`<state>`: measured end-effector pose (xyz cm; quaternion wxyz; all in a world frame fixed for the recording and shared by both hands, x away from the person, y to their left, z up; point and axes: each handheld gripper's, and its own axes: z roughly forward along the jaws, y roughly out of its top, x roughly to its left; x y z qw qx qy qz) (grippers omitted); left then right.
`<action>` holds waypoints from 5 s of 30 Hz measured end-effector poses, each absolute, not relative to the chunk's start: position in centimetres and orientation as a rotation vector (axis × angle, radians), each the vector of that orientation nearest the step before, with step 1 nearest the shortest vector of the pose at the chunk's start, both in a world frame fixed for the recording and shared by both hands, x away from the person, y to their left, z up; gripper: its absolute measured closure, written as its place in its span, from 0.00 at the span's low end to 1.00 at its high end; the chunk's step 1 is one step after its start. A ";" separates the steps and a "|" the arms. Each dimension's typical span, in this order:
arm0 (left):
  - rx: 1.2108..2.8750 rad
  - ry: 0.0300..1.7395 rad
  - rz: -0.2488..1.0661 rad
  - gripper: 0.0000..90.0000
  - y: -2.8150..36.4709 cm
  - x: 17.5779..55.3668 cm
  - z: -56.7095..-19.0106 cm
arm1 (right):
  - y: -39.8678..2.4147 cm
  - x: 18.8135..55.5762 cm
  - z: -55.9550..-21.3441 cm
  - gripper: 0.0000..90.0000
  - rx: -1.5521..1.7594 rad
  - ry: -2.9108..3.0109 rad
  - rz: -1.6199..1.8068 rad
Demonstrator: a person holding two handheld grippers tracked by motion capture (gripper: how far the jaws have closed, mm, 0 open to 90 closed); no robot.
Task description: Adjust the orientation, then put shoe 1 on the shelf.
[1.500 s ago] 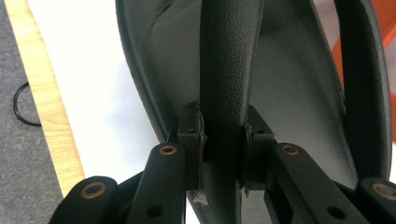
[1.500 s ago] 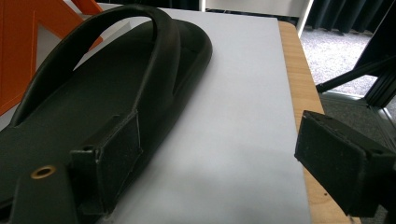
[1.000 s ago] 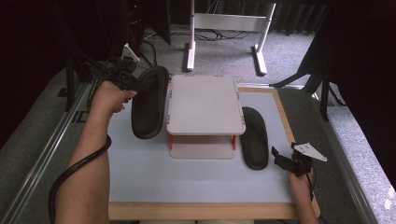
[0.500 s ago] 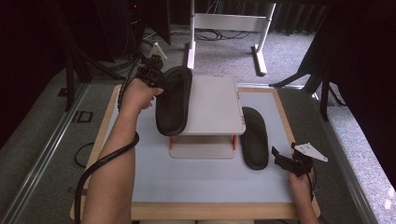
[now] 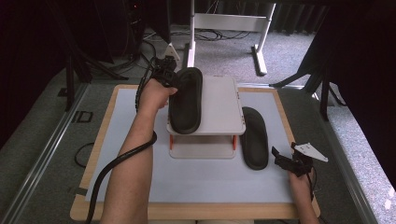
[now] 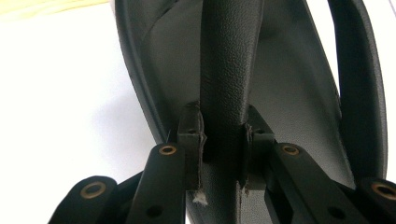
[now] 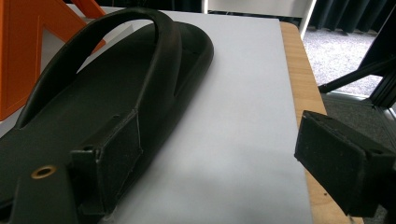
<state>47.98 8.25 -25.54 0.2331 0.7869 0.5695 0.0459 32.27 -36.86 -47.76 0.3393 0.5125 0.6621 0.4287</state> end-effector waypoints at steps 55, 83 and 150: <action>2.062 1.277 0.174 0.66 18.3 41.8 -28.6 | -36.8 32.3 -47.8 0.15 1.334 1.728 1.111; 1.881 1.197 0.481 0.62 23.3 36.0 -37.9 | -36.8 32.3 -47.8 0.15 1.326 1.733 1.107; 1.435 1.234 0.958 0.01 25.8 28.0 -48.9 | -36.6 32.8 -47.2 0.13 1.435 1.873 1.058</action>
